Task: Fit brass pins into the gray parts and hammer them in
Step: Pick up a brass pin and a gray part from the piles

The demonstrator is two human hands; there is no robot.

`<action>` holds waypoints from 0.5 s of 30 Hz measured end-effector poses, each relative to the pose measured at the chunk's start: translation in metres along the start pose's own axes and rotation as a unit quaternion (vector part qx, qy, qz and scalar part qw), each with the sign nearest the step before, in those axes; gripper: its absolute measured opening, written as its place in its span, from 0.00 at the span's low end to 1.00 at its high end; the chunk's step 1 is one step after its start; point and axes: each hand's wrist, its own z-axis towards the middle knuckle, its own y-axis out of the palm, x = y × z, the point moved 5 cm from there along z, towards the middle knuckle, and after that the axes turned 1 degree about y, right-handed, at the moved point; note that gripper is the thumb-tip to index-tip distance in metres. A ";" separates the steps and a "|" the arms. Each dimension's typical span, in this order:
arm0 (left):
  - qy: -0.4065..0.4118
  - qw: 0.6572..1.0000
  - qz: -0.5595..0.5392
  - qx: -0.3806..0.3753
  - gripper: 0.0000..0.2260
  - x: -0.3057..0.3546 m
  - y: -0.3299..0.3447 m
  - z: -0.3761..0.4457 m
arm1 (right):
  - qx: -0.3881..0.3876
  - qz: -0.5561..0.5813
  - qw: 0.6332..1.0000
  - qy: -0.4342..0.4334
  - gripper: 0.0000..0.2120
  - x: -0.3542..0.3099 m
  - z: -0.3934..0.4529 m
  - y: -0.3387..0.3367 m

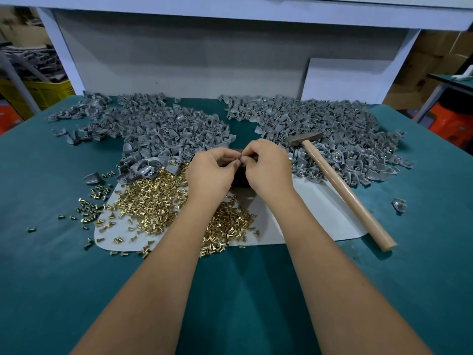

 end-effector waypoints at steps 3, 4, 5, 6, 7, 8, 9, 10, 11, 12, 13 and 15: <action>0.002 1.000 0.000 0.001 0.10 0.000 -0.001 -0.002 | 0.020 0.008 1.000 -0.017 0.04 0.000 -0.006 -0.001; 0.004 1.000 0.001 0.002 0.10 0.001 -0.001 -0.003 | 0.025 0.006 0.999 -0.029 0.04 0.000 -0.008 -0.001; 0.009 1.000 0.003 0.002 0.09 0.001 -0.002 -0.003 | 0.028 0.002 0.999 -0.041 0.04 -0.001 -0.010 -0.001; 0.015 1.000 0.005 0.001 0.09 0.002 -0.002 -0.003 | 0.029 -0.002 0.998 -0.051 0.04 -0.001 -0.011 0.000; 0.022 1.000 0.007 0.001 0.09 0.003 -0.003 -0.003 | 0.030 -0.003 0.998 -0.059 0.04 -0.001 -0.012 0.001; 0.027 1.000 0.005 0.001 0.10 0.004 -0.004 -0.003 | 0.030 0.000 0.997 -0.065 0.04 0.000 -0.012 0.002; 0.031 1.000 0.000 0.003 0.10 0.005 -0.005 -0.002 | 0.032 0.007 0.997 -0.066 0.04 0.001 -0.013 0.002; 0.031 0.999 -0.009 0.004 0.10 0.006 -0.006 -0.001 | 0.037 0.024 0.997 -0.057 0.05 0.003 -0.012 0.001; 0.027 0.999 -0.019 0.006 0.10 0.006 -0.008 0.000 | 0.043 0.052 0.997 -0.036 0.07 0.006 -0.012 0.000; 0.020 0.999 -0.033 0.007 0.10 0.006 -0.010 0.001 | 0.050 0.089 0.995 -0.007 0.08 0.010 -0.011 -0.002; 0.013 0.999 -0.047 0.005 0.10 0.006 -0.011 0.001 | 0.056 0.127 0.990 0.024 0.10 0.014 -0.010 -0.003; 0.004 0.998 -0.069 -0.005 0.10 0.005 -0.012 0.002 | 0.059 0.182 0.980 0.063 0.11 0.018 -0.009 -0.002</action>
